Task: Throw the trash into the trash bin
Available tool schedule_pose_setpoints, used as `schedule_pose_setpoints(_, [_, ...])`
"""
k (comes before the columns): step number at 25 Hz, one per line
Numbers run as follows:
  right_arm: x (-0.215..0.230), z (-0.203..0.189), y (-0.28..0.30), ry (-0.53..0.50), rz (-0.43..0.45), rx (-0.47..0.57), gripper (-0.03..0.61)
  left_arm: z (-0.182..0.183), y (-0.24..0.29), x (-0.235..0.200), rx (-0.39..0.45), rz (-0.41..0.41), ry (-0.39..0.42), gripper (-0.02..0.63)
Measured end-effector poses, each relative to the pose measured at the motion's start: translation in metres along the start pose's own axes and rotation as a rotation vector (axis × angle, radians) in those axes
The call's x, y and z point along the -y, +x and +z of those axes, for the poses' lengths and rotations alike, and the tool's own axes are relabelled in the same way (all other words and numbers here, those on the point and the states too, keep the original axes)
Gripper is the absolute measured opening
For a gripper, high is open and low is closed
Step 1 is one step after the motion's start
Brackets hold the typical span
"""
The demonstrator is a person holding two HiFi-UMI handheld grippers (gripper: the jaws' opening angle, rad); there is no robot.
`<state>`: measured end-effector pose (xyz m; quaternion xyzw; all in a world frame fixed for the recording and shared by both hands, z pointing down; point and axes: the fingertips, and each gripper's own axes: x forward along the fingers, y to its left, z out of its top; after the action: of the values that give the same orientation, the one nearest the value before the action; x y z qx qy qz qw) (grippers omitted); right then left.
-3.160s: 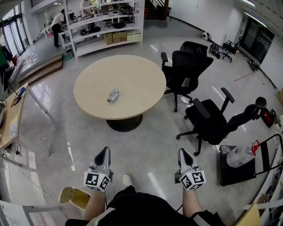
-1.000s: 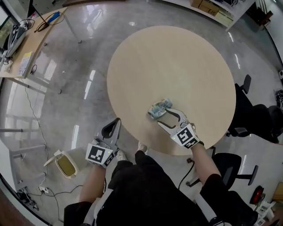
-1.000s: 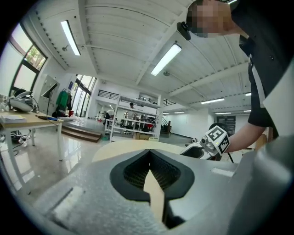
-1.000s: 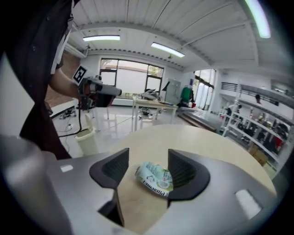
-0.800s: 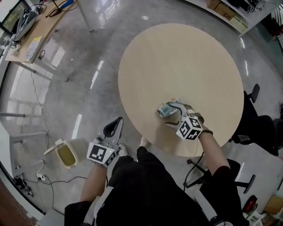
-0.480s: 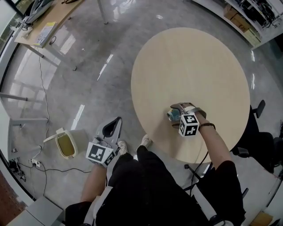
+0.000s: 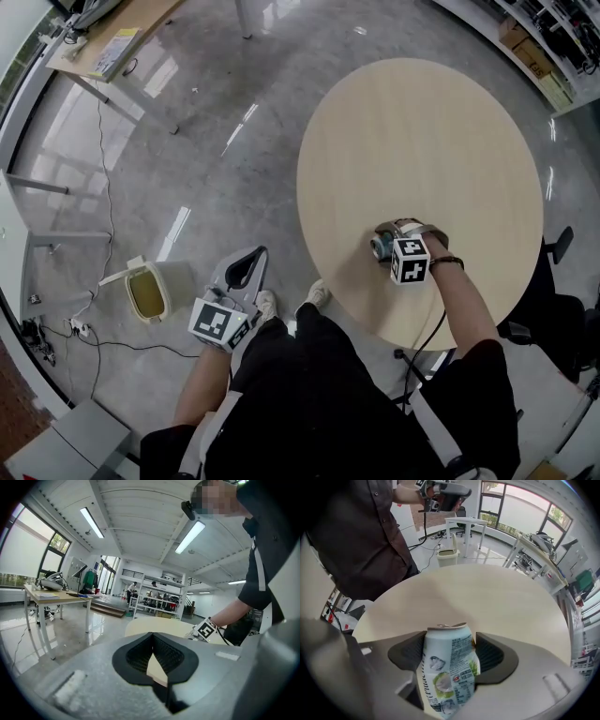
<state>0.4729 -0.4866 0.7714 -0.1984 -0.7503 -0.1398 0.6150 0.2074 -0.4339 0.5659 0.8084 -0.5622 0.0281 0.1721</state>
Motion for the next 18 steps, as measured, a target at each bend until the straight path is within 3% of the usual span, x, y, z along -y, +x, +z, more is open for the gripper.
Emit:
schedule_pose_setpoints(3, [0.008, 0.009, -0.009, 0.039, -0.068, 0.041, 0.273, 0.002, 0.002, 0.001, 0.002, -0.019, 0.013, 0.005])
schedule_pose_setpoints(8, [0.008, 0.020, -0.019, 0.207, -0.145, 0.150, 0.265, 0.010, 0.013, 0.010, 0.007, -0.083, 0.036, 0.005])
schedule_pose_setpoints(12, [0.014, 0.035, -0.044, 0.349, -0.270, 0.273, 0.265, 0.017, 0.017, 0.019, 0.006, -0.140, 0.056, 0.005])
schedule_pose_setpoints(15, [0.024, 0.043, -0.080, 0.492, -0.389, 0.428, 0.265, 0.020, 0.019, 0.024, 0.011, -0.168, 0.064, 0.005])
schedule_pose_setpoints(18, [0.031, 0.049, -0.131, 0.651, -0.499, 0.655, 0.265, 0.026, 0.024, 0.030, 0.023, -0.194, 0.076, 0.005])
